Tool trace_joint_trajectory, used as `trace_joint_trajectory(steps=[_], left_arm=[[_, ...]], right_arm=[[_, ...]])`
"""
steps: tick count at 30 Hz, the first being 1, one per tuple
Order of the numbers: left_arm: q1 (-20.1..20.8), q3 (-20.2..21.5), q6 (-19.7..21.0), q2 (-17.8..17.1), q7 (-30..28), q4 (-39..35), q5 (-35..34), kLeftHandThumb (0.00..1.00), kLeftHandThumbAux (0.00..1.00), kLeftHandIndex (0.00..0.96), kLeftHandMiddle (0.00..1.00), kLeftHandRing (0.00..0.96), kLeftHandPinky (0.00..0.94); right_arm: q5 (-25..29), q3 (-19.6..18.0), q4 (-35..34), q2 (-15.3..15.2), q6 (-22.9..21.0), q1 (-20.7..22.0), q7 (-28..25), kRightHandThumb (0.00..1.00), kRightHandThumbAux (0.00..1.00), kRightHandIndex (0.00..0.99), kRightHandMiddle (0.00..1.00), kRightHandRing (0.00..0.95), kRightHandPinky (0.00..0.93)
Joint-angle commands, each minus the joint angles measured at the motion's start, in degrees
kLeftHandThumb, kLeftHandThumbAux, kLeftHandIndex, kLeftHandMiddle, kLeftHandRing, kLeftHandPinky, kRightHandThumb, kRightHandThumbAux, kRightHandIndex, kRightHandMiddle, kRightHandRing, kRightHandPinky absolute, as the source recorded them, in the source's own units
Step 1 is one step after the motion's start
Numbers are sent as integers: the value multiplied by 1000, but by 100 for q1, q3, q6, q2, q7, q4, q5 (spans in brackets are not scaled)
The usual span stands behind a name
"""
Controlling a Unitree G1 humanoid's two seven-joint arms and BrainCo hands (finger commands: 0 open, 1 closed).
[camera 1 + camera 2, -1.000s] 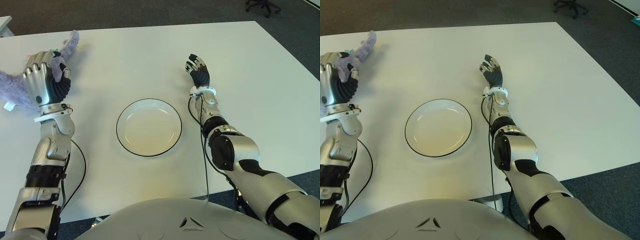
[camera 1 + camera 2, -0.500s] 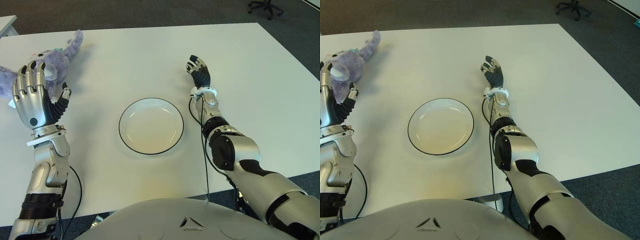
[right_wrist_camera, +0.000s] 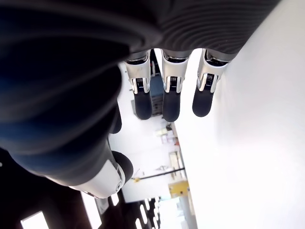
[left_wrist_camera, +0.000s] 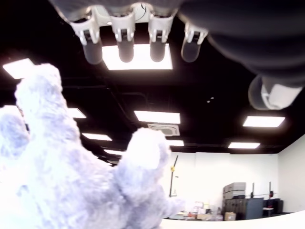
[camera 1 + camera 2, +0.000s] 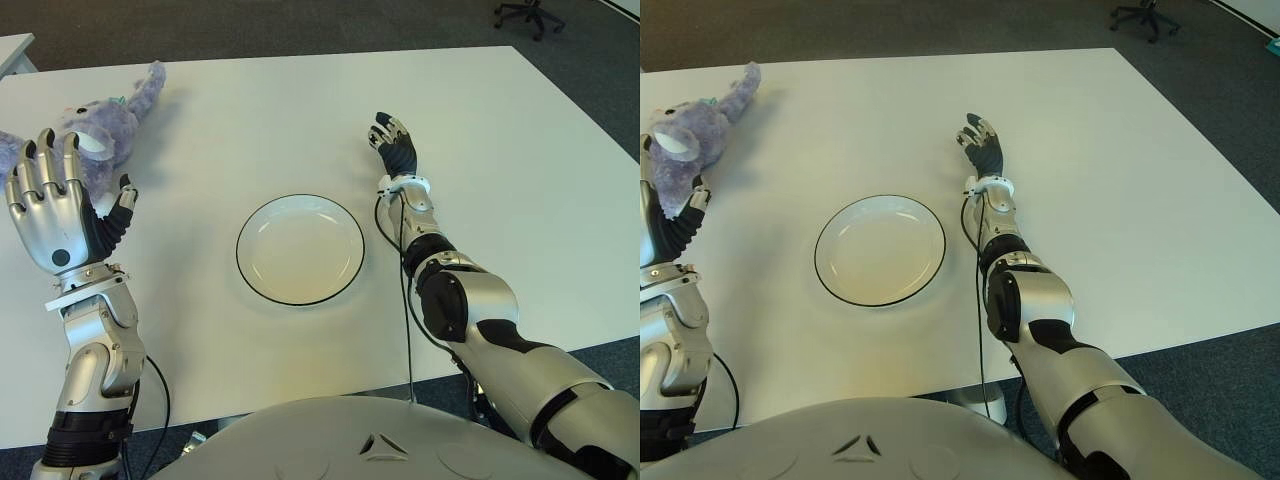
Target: Put the doll into the plate.
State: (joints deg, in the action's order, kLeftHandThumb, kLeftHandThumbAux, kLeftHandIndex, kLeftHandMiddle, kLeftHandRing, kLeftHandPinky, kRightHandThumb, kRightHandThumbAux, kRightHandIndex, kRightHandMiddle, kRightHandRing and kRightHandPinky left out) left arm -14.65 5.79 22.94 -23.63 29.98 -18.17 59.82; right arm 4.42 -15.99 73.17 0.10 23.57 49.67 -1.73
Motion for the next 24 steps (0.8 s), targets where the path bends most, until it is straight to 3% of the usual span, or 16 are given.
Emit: trace_joint_trajectory(steps=[1,11,24], left_arm=[[17,-117,384,170,-202,-23,504,403,240,12,21,0,0],[343,-181,716,239,-392,233,805,402,249,0,26,27,0],[852,-7,306,133,-43,877,266,416,273,23,23,35,24]], right_arm=[[-33,29,244,60,-323,-328,22,575,830,179,116,107,136],[-7,13,256,33,-356,-324,-9,570,829,173,117,112,144],[-7,9,270,15,-340,-327,-7,583,827,159,118,118,161]])
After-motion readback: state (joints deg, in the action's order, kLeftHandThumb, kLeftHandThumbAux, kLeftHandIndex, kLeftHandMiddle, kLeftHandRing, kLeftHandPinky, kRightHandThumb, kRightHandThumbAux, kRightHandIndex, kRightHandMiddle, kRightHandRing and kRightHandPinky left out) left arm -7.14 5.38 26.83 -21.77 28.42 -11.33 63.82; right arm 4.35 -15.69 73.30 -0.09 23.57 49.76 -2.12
